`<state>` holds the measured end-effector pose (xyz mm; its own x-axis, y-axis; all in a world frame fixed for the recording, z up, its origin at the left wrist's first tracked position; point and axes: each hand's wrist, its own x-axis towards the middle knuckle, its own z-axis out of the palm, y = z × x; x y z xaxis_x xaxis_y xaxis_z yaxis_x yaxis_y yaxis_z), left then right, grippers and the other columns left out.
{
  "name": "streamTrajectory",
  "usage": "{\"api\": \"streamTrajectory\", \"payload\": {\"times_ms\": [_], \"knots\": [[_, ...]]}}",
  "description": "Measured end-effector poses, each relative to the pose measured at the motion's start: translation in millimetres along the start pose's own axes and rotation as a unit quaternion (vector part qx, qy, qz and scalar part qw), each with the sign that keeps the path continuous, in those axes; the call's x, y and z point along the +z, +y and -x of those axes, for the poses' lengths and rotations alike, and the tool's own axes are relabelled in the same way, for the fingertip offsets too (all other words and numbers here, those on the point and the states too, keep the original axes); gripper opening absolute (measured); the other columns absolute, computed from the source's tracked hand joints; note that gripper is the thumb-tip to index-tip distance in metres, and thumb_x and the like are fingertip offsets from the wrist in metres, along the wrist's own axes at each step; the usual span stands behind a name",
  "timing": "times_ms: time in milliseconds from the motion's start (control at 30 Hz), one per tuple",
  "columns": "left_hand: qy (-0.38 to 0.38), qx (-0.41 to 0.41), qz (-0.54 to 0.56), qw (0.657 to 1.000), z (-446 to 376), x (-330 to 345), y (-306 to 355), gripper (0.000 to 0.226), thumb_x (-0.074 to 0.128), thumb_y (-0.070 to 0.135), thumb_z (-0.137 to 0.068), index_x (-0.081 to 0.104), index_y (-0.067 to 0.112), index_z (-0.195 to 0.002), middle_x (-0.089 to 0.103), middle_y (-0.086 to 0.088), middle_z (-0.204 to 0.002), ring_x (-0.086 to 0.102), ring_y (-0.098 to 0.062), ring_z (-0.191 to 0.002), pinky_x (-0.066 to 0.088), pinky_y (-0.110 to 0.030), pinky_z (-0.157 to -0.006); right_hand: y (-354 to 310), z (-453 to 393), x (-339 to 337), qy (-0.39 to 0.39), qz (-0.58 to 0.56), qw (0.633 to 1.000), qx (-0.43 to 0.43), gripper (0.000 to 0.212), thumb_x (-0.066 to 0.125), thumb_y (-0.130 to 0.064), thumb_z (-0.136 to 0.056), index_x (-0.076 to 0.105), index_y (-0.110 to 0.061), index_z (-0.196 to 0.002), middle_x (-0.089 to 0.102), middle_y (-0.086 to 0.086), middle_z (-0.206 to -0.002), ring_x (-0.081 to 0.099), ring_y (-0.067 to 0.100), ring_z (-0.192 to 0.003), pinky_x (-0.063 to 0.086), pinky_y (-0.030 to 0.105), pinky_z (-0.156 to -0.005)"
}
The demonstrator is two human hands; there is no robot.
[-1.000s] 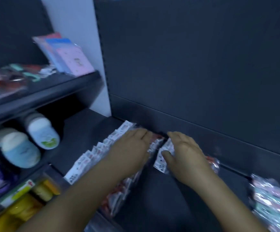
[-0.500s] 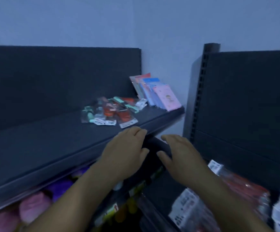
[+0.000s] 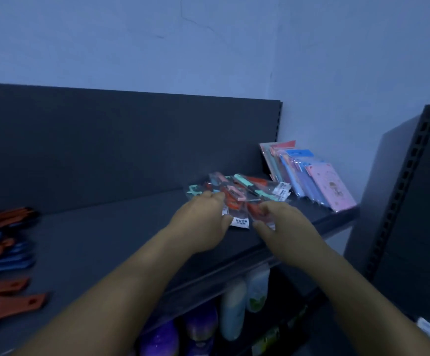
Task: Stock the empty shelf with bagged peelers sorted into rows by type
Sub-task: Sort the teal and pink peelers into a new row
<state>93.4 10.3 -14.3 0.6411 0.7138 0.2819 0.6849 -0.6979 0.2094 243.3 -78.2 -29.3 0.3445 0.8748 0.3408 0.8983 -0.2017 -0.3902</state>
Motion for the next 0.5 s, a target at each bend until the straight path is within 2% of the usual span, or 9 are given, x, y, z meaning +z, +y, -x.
{"api": "streamTrajectory", "payload": {"times_ms": [67,100,167,300,400,500], "knots": [[-0.021,-0.028,0.001,0.999,-14.4,2.8,-7.8,0.049,0.045,0.039,-0.096,0.038,0.014,-0.138,0.045,-0.009,-0.138,0.045,-0.027,-0.124,0.041,-0.038,-0.099,3.1,-23.1,2.7,-0.012,0.013,1.0,0.005,0.016,0.053,-0.033,-0.087,0.055,-0.017,-0.089,0.057,0.002,-0.093,0.052,0.023,-0.091,0.044,0.033,-0.075],[-0.031,-0.041,0.002,0.999,-22.5,5.4,-11.3,0.051,0.045,0.04,-0.096,0.037,0.014,-0.139,0.044,-0.009,-0.139,0.045,-0.027,-0.124,0.041,-0.039,-0.099,4.3,-34.5,4.2,-0.019,0.017,1.0,0.005,0.015,0.053,-0.033,-0.087,0.052,-0.018,-0.085,0.056,0.002,-0.091,0.051,0.022,-0.086,0.042,0.031,-0.072],[-0.048,-0.069,0.006,0.996,-39.4,12.2,-17.6,0.054,0.044,0.043,-0.095,0.034,0.015,-0.14,0.041,-0.011,-0.141,0.046,-0.028,-0.124,0.043,-0.04,-0.097,8.5,-57.1,7.1,-0.029,0.016,0.999,0.0,0.015,0.054,-0.033,-0.087,0.055,-0.018,-0.09,0.06,0.004,-0.096,0.053,0.023,-0.086,0.043,0.03,-0.071],[-0.072,-0.133,0.032,0.988,-72.9,28.5,-26.4,0.065,0.038,0.053,-0.094,0.023,0.019,-0.146,0.032,-0.014,-0.148,0.043,-0.031,-0.127,0.042,-0.042,-0.099,23.1,-97.0,15.2,-0.049,0.03,0.998,-0.001,0.037,0.055,-0.039,-0.088,0.059,-0.014,-0.116,0.063,0.009,-0.113,0.057,0.024,-0.094,0.045,0.029,-0.076],[-0.073,-0.176,0.04,0.981,-95.5,40.0,-27.9,0.068,0.034,0.059,-0.092,0.021,0.02,-0.146,0.03,-0.016,-0.149,0.041,-0.034,-0.129,0.041,-0.047,-0.101,31.9,-118.1,18.5,-0.072,0.041,0.996,0.022,0.046,0.052,-0.046,-0.089,0.055,-0.013,-0.121,0.062,0.011,-0.116,0.059,0.027,-0.101,0.049,0.033,-0.083],[-0.078,-0.21,0.071,0.972,-112.6,48.0,-25.5,0.075,0.04,0.064,-0.086,0.023,0.02,-0.144,0.03,-0.019,-0.146,0.042,-0.037,-0.126,0.04,-0.05,-0.101,35.7,-133.8,21.4,-0.117,0.027,0.992,0.04,0.051,0.051,-0.053,-0.089,0.055,-0.012,-0.12,0.064,0.01,-0.113,0.061,0.027,-0.1,0.048,0.032,-0.083]]}}
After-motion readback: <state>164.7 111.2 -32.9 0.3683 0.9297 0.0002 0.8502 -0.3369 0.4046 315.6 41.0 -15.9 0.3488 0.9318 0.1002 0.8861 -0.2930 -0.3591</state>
